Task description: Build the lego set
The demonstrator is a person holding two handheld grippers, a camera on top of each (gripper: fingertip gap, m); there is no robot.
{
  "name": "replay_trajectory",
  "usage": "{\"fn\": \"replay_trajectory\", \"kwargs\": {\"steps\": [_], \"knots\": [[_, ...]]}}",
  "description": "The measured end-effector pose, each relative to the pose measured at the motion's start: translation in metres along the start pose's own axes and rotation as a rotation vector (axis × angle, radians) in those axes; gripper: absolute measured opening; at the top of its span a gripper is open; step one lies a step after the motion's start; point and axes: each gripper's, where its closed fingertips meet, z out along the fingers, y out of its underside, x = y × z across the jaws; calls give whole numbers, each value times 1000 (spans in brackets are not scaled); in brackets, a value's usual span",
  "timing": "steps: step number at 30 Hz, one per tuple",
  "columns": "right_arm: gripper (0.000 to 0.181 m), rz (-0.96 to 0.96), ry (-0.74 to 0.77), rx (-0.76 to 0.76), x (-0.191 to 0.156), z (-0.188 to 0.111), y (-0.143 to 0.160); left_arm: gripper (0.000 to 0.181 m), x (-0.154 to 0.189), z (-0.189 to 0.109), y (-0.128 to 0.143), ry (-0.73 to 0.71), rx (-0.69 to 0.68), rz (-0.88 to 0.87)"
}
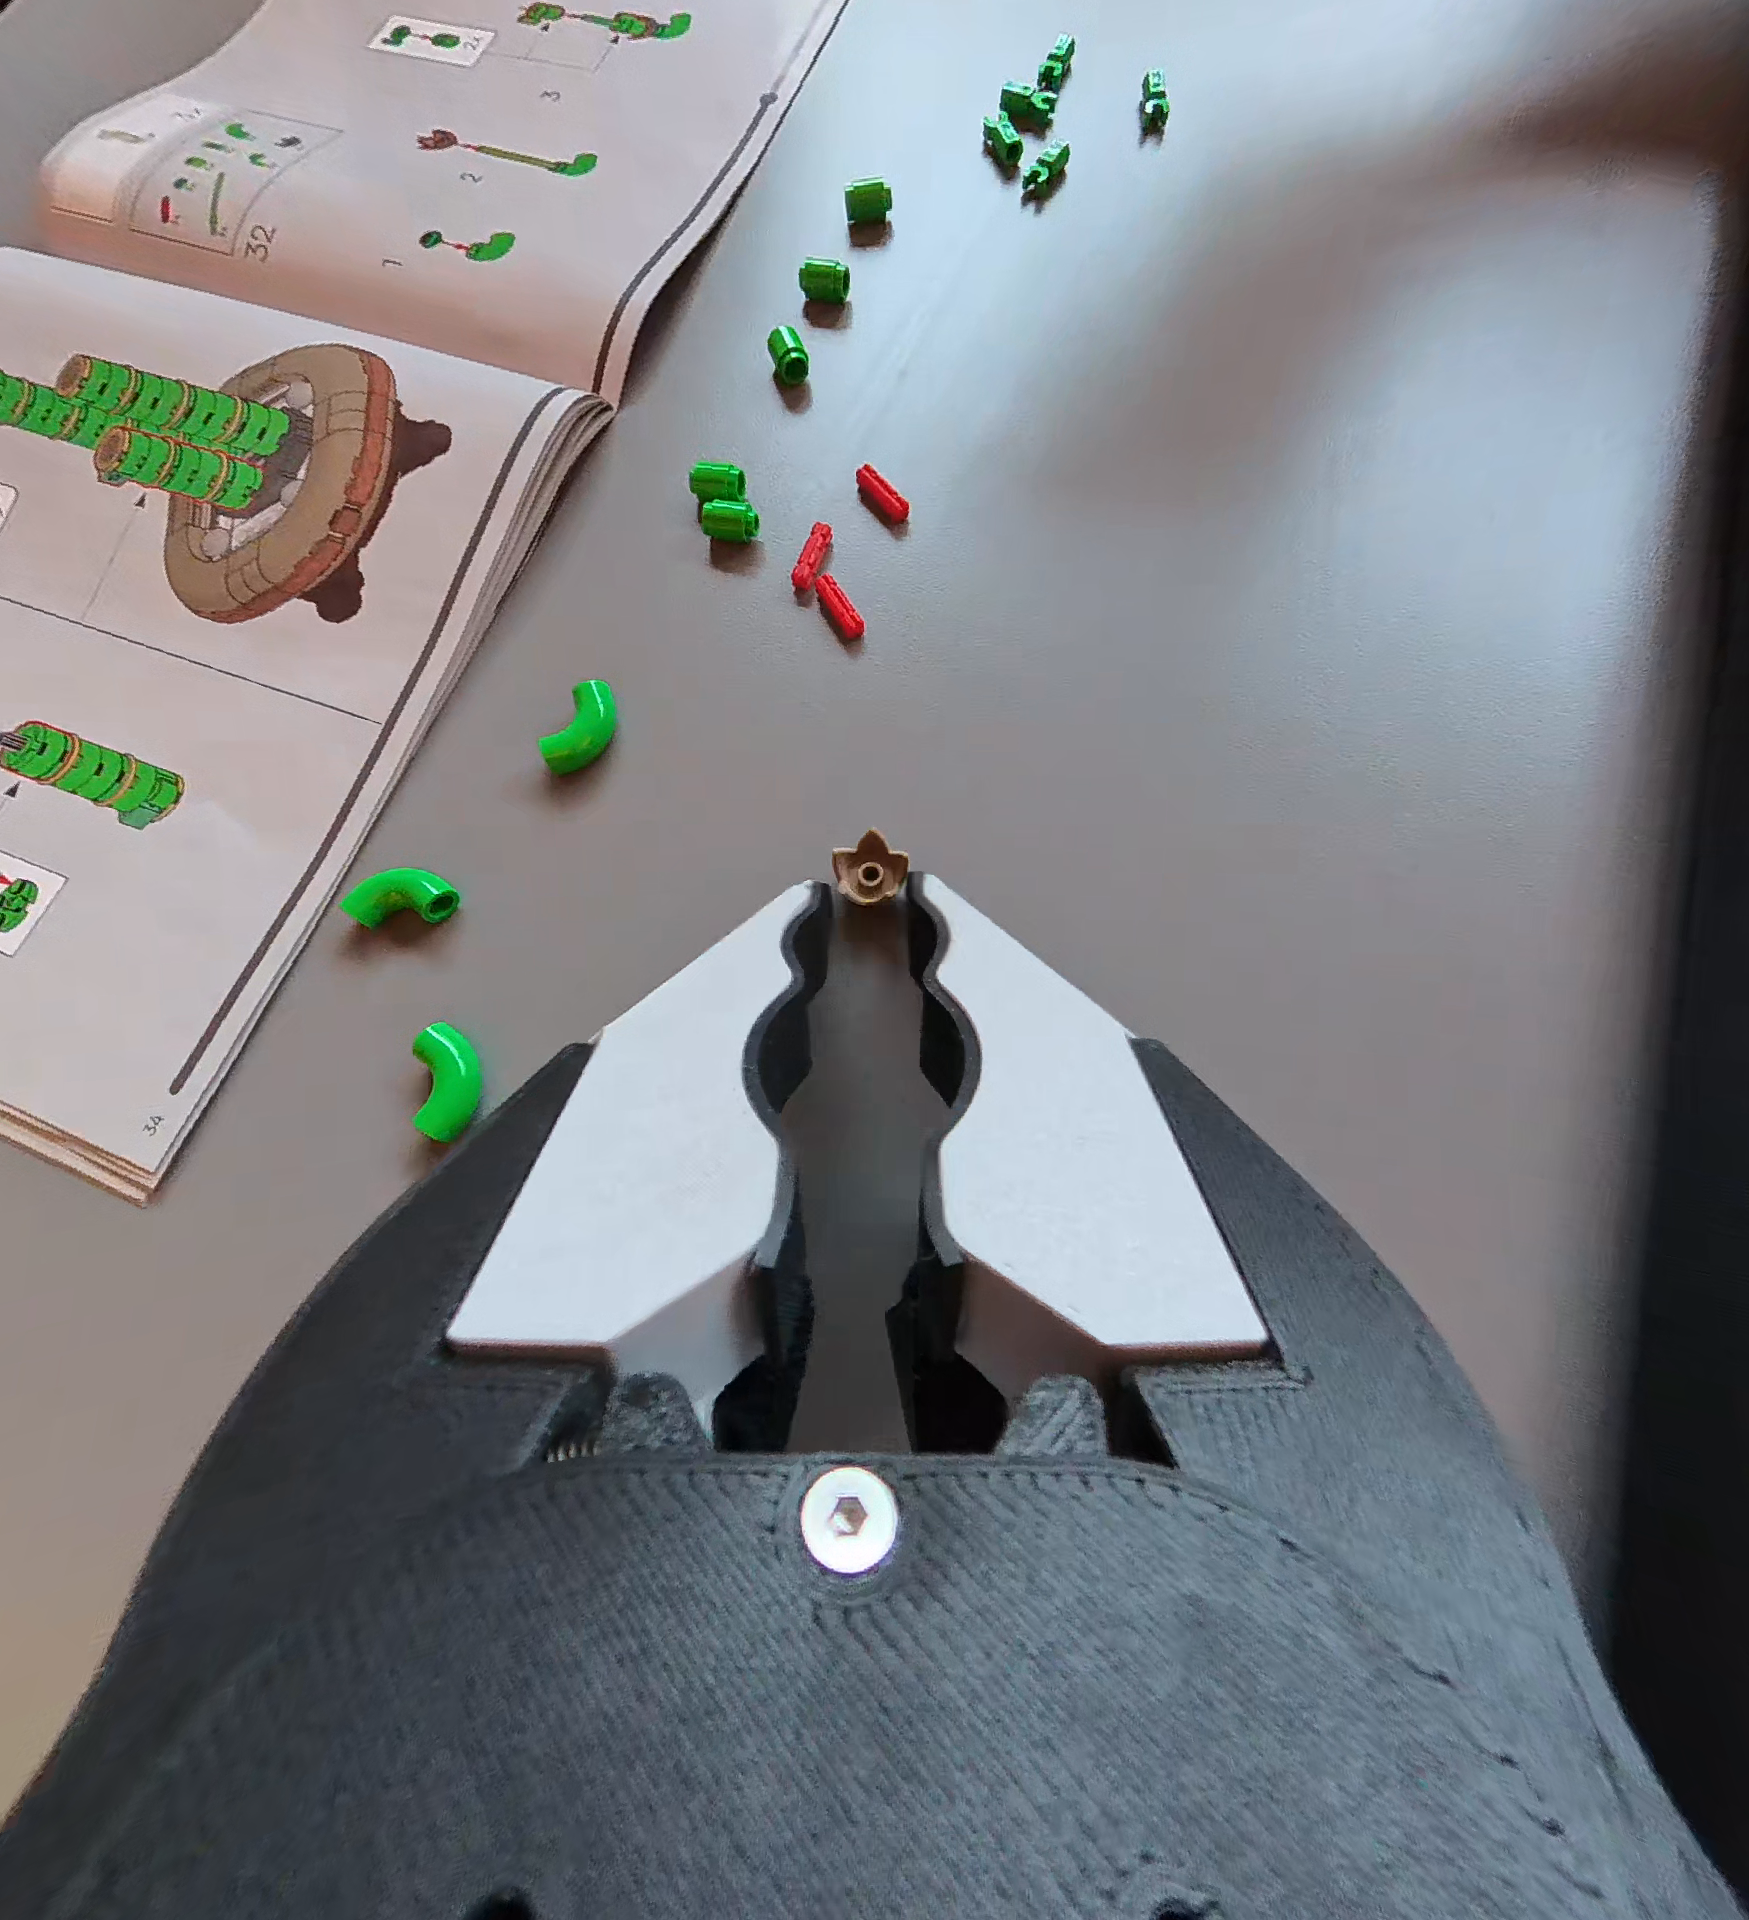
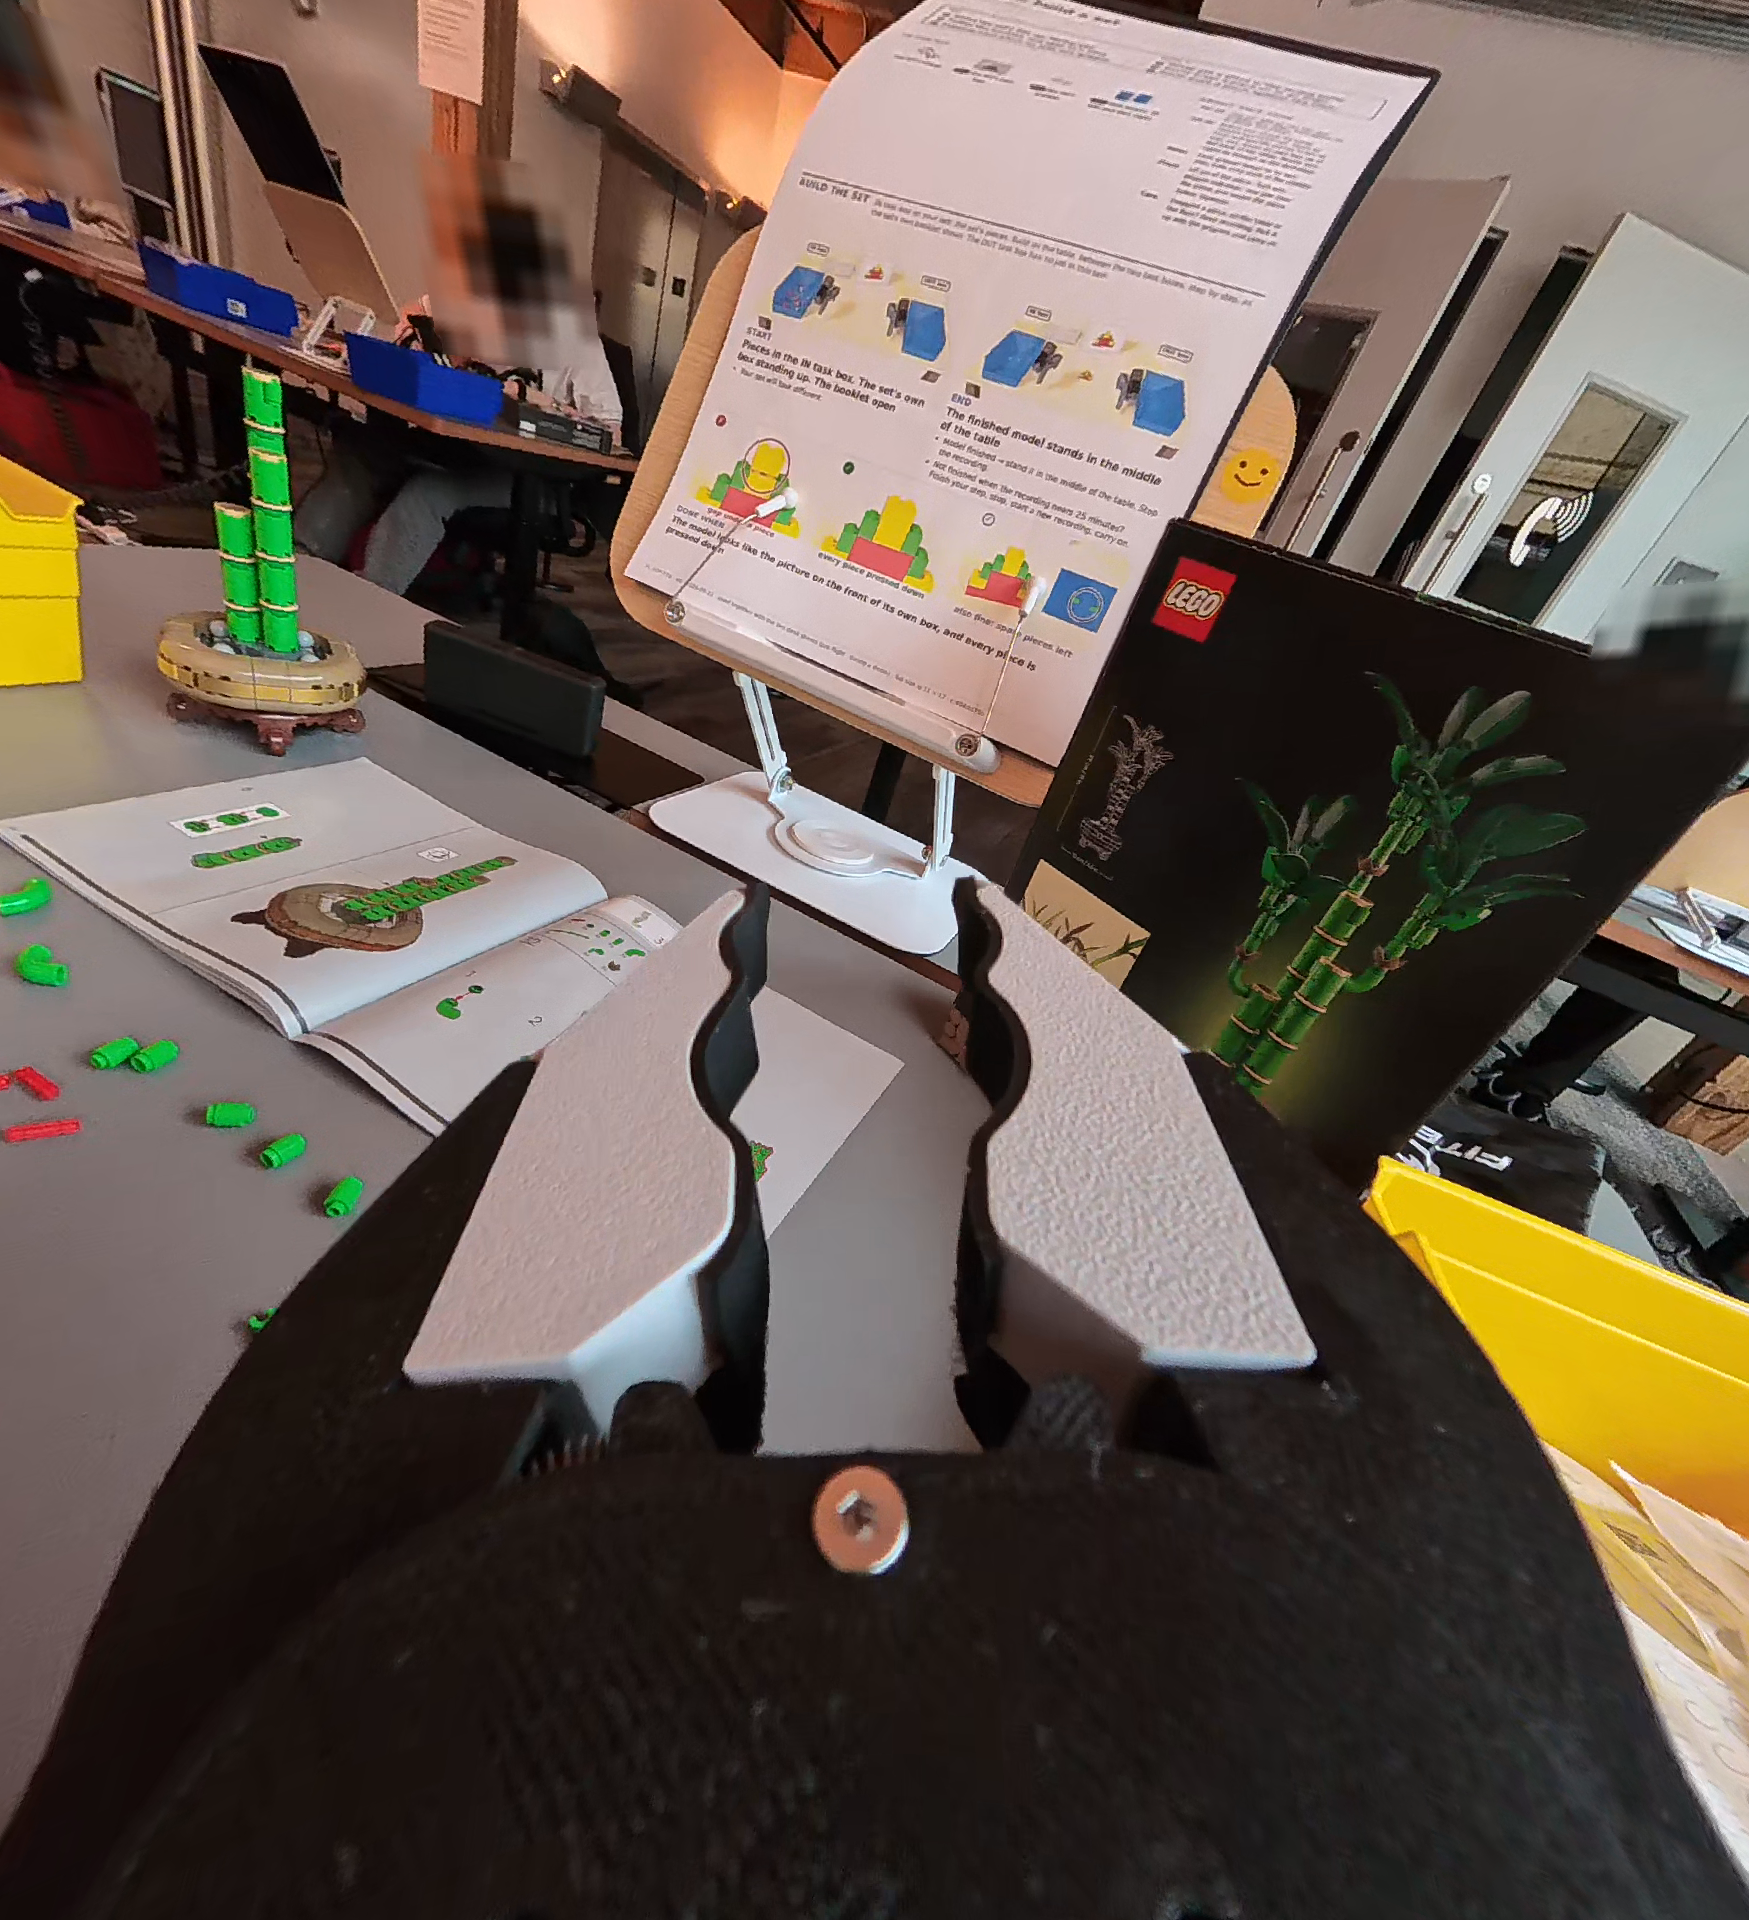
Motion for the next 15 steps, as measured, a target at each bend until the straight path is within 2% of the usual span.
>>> {"fn": "replay_trajectory", "kwargs": {"steps": [8, 10, 12, 15], "knots": [[35, -17, -4, -4, -2, 0, -1, 11, 3, 0, -9, 18, 22, -9], [35, -24, 9, 2, 0, -1, -2, 10, 3, 2, -28, 23, 65, -4], [35, -23, 34, 6, 5, -2, -3, 10, 4, 11, -59, 30, 101, 24], [35, -44, 97, -3, 17, -8, -2, 10, 6, 40, -113, 44, 142, 84]]}}
